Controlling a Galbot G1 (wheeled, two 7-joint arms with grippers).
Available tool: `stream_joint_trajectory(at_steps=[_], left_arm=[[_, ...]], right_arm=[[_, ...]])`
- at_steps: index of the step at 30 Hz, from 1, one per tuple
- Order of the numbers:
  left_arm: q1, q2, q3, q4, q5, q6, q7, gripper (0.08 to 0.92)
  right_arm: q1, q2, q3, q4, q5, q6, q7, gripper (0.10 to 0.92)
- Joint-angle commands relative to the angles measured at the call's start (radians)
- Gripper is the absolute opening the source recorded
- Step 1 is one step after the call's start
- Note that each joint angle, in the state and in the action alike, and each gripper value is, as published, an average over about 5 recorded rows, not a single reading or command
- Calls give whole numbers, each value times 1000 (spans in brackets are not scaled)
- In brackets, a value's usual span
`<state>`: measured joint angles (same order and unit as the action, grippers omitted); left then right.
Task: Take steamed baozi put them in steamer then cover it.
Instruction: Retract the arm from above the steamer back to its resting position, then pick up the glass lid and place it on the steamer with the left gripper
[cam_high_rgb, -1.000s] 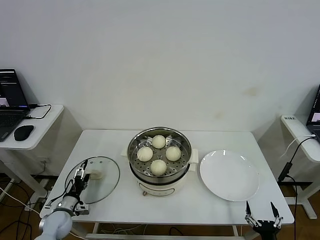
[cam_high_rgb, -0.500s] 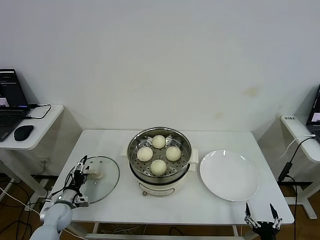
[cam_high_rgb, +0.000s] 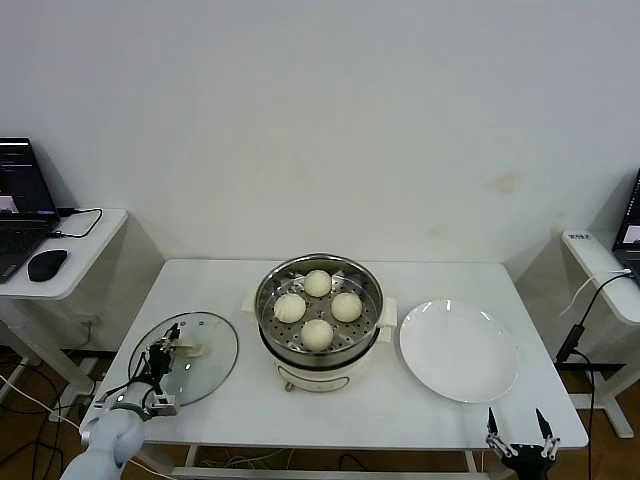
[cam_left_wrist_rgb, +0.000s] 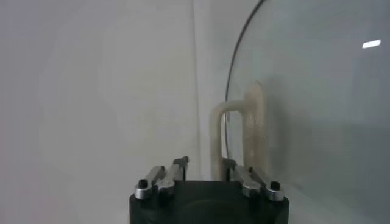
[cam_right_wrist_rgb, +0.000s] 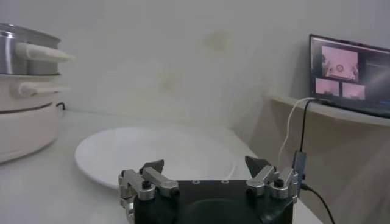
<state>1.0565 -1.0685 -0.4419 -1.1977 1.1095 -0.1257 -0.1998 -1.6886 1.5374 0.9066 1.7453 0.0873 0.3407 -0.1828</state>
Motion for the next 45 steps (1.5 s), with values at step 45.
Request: stream_joint_trajectory(at_steps=[45], left_arm=[[-193,183,492,-804,-316,732,212,152]], right_arm=[[57,12,-104,-7,-227,12,64,823]])
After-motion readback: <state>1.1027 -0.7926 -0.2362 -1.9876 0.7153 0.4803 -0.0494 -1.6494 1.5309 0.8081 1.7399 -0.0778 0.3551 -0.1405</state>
